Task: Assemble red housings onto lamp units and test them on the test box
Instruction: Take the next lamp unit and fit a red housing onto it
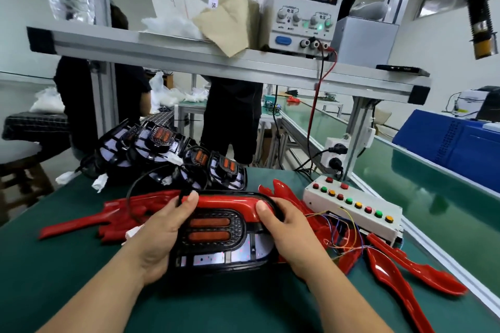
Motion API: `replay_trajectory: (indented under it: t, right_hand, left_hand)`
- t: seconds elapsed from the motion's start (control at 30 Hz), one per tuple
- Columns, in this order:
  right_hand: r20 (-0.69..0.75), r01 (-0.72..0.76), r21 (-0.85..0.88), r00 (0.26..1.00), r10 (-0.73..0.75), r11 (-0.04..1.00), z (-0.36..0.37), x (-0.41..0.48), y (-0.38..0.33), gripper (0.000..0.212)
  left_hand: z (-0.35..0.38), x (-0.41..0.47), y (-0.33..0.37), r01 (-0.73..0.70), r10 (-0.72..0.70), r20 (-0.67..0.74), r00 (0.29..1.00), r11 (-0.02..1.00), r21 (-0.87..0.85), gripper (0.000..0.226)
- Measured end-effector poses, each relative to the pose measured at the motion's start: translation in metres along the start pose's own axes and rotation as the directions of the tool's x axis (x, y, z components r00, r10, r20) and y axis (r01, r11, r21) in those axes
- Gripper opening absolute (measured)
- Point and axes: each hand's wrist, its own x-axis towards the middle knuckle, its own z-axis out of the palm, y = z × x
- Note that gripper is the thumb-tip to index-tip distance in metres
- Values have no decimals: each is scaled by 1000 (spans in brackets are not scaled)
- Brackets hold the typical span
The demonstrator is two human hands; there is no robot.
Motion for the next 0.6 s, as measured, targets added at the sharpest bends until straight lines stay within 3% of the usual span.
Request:
replay_trajectory:
  t: [0.13,0.23,0.4,0.6]
  right_hand:
    - [27,48,-53,999,-46,997,-1,-5,5,25]
    - [45,48,-36,998,-46,998,-1,-7,6,36]
    - [-11,87,-134,996,-89,987,0,-6,6,22]
    - [-5,78,-125,997,-79,989,2,-10,3,27]
  left_hand:
    - [3,1,-3,-36,38,-46,998,998,58,51]
    - [2,1,-5,-64,68,-62,996,995,73,51]
    - [6,0,-6,-83,87,-53,995,994,75,49]
    - [8,-1,-6,-141,147,-78,986,987,83,46]
